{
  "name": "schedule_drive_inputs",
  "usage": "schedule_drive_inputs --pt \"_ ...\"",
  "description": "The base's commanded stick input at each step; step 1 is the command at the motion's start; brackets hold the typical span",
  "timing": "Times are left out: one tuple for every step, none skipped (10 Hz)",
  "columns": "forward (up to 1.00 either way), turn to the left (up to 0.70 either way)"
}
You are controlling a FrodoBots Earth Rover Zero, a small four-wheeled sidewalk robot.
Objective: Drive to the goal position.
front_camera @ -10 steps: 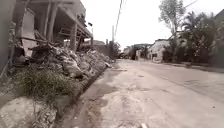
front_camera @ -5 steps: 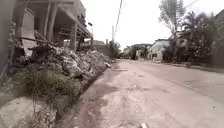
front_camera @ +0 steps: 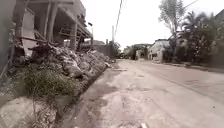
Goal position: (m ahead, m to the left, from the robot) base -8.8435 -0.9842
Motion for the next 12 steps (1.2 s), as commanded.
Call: schedule_drive_inputs --pt "0.06 0.00" --pt "0.06 0.00" --pt "0.06 0.00" --pt "0.06 0.00" --pt "0.06 0.00" --pt "0.06 0.00" --pt "0.06 0.00" --pt "0.06 0.00" --pt "0.06 0.00" --pt "0.06 0.00" --pt "0.06 0.00" --pt "0.06 0.00"
